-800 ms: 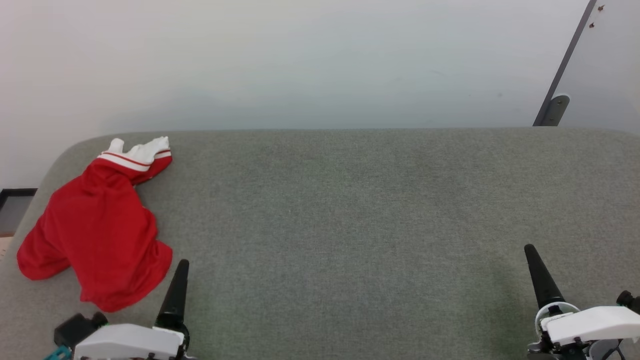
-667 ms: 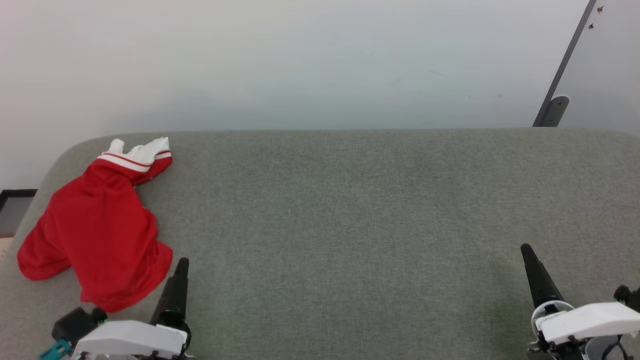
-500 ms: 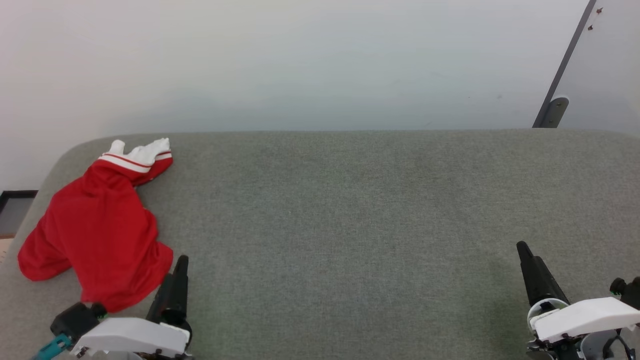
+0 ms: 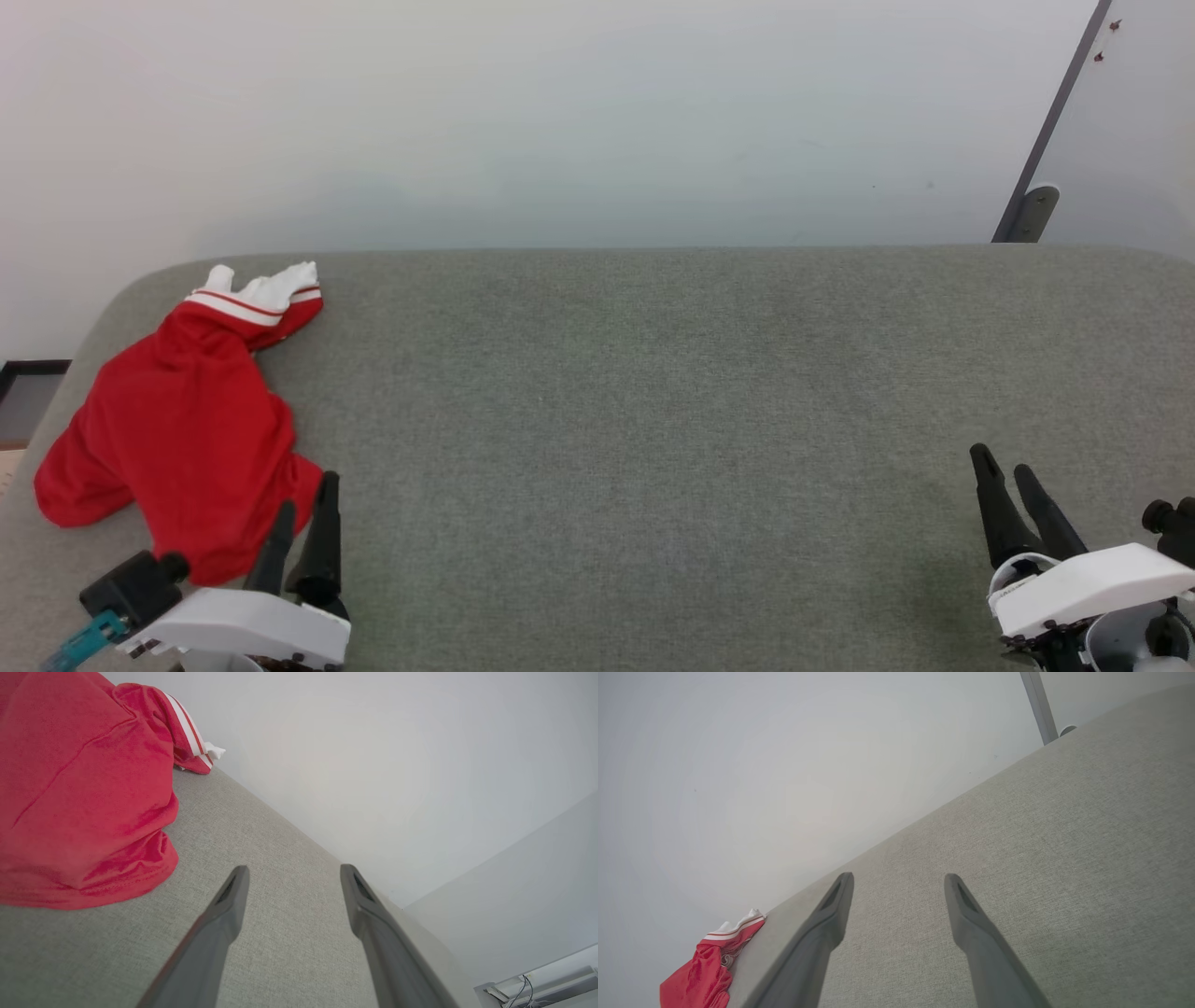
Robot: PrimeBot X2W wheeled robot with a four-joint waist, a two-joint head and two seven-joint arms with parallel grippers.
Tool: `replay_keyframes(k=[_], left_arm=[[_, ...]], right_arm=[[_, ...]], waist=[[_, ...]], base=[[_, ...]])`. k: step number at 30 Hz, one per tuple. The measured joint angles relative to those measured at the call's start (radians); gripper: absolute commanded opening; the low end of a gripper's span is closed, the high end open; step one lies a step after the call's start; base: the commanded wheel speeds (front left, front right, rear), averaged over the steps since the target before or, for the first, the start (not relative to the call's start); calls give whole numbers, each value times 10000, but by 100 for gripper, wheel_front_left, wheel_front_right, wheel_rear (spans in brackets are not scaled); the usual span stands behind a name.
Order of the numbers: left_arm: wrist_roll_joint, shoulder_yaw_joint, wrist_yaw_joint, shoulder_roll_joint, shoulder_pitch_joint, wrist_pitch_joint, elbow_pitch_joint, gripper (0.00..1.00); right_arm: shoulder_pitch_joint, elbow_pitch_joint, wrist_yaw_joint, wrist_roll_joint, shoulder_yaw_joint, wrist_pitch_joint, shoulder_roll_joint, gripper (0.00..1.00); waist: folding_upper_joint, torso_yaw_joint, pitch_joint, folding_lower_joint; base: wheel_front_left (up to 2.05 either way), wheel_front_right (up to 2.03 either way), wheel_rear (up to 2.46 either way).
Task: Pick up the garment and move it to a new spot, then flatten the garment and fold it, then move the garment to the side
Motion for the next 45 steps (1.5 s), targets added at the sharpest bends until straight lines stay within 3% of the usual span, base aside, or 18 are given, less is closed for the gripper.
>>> replay_keyframes(k=[45], left_arm=[[3323, -665, 207, 727, 4, -1057, -345, 100]], right_arm=[[134, -1055, 0, -4326, -704, -69, 178, 100]], waist=[[0, -100, -199, 0]], base=[[0, 0, 0]])
